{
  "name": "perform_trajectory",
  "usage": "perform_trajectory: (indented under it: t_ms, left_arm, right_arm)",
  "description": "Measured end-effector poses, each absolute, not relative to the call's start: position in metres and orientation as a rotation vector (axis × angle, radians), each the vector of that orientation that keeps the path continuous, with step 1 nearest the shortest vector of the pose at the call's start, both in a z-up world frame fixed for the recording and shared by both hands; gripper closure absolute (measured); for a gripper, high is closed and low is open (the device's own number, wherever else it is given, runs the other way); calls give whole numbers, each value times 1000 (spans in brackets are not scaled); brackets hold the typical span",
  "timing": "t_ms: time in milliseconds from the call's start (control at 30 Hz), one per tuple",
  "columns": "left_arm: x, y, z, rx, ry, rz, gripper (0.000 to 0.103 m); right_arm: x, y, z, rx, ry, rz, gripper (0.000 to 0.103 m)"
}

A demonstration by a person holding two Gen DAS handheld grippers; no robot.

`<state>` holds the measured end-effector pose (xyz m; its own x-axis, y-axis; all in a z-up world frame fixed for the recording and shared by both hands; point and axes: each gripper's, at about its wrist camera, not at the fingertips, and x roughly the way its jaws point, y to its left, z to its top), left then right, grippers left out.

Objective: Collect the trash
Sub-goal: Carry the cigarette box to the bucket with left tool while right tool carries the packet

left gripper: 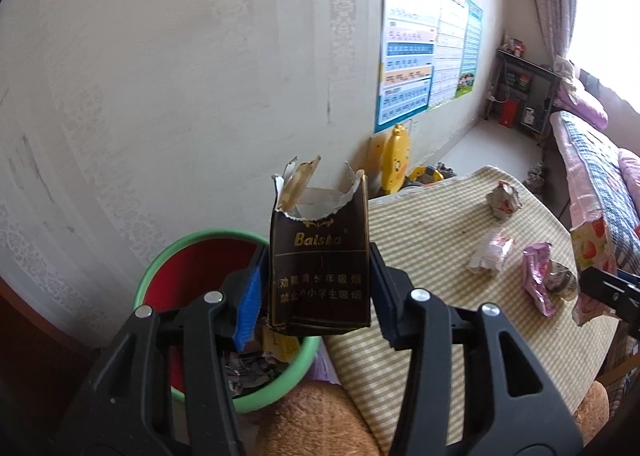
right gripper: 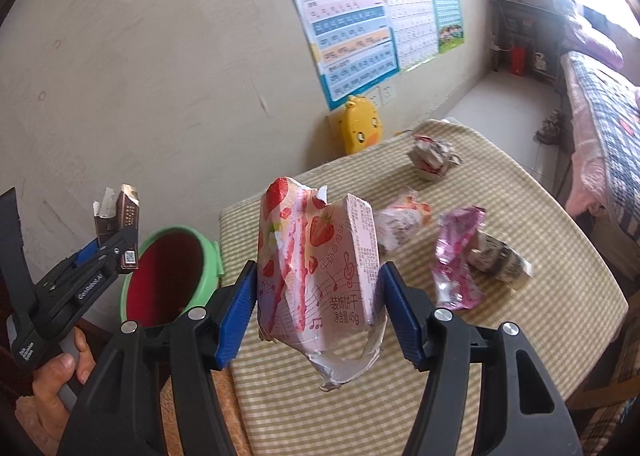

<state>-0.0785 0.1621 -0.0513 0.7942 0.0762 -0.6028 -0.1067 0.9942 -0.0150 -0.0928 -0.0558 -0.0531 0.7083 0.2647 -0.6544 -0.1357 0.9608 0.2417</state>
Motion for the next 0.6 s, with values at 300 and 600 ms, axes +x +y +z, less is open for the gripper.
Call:
perform_trajectory:
  t_ms: [300,600]
  left_arm:
    - [-78,212,-64,-100,658,195,57]
    - [-77,259,-81,-159,682,294,57]
  right_arm:
    - [-74,-2,-56,126,780,314,44]
    - [-61,54,-62,75,819,408,43]
